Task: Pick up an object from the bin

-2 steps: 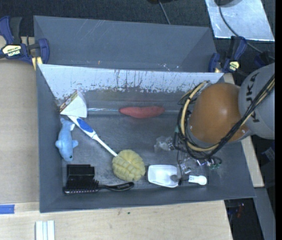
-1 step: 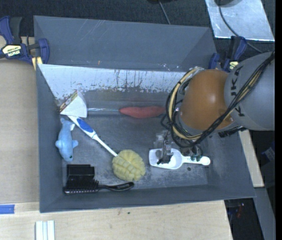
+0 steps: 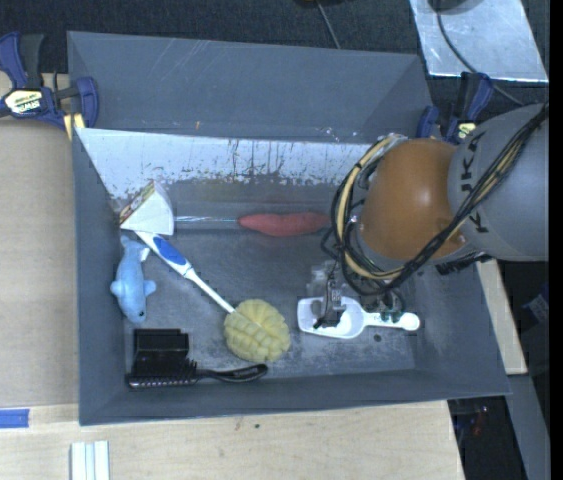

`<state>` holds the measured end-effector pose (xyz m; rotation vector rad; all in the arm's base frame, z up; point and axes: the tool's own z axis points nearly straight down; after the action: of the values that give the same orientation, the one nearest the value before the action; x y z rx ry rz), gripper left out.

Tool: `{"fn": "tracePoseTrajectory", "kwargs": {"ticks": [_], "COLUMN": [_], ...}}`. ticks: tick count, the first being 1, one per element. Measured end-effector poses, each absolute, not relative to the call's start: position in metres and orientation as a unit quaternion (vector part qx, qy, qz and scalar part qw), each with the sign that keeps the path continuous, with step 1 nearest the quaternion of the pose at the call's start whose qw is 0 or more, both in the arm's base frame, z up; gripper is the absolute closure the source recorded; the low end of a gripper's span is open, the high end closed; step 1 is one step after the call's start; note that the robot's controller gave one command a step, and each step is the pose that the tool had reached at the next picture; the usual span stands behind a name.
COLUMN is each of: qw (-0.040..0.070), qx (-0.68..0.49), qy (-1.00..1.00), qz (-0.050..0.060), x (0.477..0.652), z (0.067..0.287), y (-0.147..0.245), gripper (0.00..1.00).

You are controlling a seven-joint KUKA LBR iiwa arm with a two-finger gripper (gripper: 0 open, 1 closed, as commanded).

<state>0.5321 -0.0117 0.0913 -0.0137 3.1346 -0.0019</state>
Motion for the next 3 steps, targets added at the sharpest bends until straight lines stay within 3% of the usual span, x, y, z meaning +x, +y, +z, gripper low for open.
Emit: {"fn": "tracePoseTrajectory", "kwargs": {"ticks": [3], "qw": [0.003], "qx": [-0.005], "qy": [1.000], "qz": [-0.001], "x": [0.5321], "z": [0.0913], "y": [-0.0115], "gripper": [1.00]}}
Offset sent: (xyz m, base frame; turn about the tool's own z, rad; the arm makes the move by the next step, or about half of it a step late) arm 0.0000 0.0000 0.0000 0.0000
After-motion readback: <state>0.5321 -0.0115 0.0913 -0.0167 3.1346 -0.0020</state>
